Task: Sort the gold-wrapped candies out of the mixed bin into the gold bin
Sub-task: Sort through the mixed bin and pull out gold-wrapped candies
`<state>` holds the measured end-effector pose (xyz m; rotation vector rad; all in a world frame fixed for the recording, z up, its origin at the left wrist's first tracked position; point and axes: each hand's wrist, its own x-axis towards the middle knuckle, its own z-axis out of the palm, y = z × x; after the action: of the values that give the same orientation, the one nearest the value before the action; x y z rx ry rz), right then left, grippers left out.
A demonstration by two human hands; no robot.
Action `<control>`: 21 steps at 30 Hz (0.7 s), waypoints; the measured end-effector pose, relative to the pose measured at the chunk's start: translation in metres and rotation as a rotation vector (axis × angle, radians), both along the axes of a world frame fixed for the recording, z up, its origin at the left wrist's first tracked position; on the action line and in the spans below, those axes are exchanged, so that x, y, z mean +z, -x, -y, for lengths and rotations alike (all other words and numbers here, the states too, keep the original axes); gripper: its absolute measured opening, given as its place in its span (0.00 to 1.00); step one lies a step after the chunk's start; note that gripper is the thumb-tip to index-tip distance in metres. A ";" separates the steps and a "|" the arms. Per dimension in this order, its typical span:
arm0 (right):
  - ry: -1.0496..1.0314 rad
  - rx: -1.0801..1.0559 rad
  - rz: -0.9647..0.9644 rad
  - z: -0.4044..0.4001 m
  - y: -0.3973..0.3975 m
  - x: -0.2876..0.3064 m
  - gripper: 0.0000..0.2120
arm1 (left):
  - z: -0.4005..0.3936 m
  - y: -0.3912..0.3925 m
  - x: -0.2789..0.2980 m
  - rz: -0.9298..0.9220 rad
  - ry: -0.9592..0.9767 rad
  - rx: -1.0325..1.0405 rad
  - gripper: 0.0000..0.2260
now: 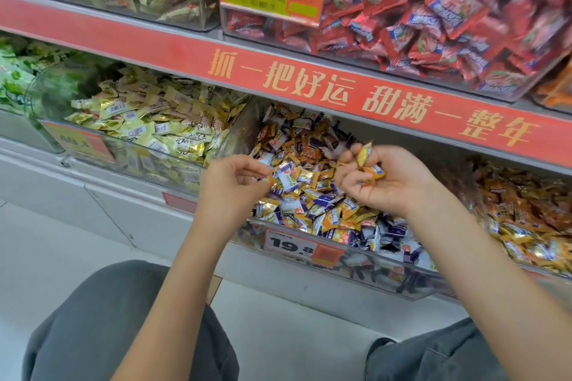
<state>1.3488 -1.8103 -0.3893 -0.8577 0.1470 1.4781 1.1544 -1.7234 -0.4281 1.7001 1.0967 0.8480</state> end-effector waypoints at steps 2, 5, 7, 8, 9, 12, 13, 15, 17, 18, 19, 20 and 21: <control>-0.058 -0.068 0.029 0.027 -0.003 0.009 0.14 | 0.003 0.001 -0.001 -0.049 -0.058 -0.002 0.07; -0.150 -0.266 0.053 0.081 -0.020 0.018 0.16 | 0.013 0.006 -0.003 -0.097 -0.170 0.007 0.09; -0.180 -0.419 0.091 0.116 -0.036 0.024 0.17 | 0.019 0.011 -0.003 -0.147 -0.259 -0.010 0.11; -0.142 -0.502 0.152 0.130 -0.045 0.024 0.16 | 0.021 0.012 -0.002 -0.171 -0.290 -0.024 0.13; -0.061 -0.574 0.259 0.141 -0.056 0.019 0.14 | 0.023 0.013 -0.002 -0.188 -0.309 -0.043 0.15; 0.315 -0.558 0.840 0.154 -0.084 0.002 0.06 | 0.026 0.011 -0.001 -0.225 -0.345 -0.081 0.18; 0.385 -0.454 0.956 0.156 -0.095 -0.004 0.14 | 0.026 0.010 -0.001 -0.239 -0.348 -0.084 0.19; 0.471 -0.292 1.011 0.166 -0.109 -0.010 0.31 | 0.028 0.010 -0.001 -0.266 -0.357 -0.094 0.20; 0.467 -0.298 1.056 0.177 -0.110 -0.005 0.28 | 0.031 0.009 0.001 -0.285 -0.366 -0.101 0.19; 0.463 -0.312 1.117 0.182 -0.104 -0.002 0.23 | 0.032 0.010 0.002 -0.292 -0.364 -0.093 0.19; 0.457 -0.329 1.201 0.186 -0.100 -0.004 0.19 | 0.033 0.011 0.002 -0.304 -0.356 -0.087 0.20; 0.435 -0.339 1.309 0.188 -0.089 -0.003 0.17 | 0.034 0.013 0.002 -0.314 -0.356 -0.086 0.21; 0.414 -0.355 1.431 0.188 -0.076 -0.003 0.16 | 0.034 0.015 0.001 -0.325 -0.353 -0.087 0.20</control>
<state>1.4247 -1.9986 -0.3926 -1.9115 -0.4597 0.2553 1.1395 -1.7571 -0.4268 2.2244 1.1217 0.7587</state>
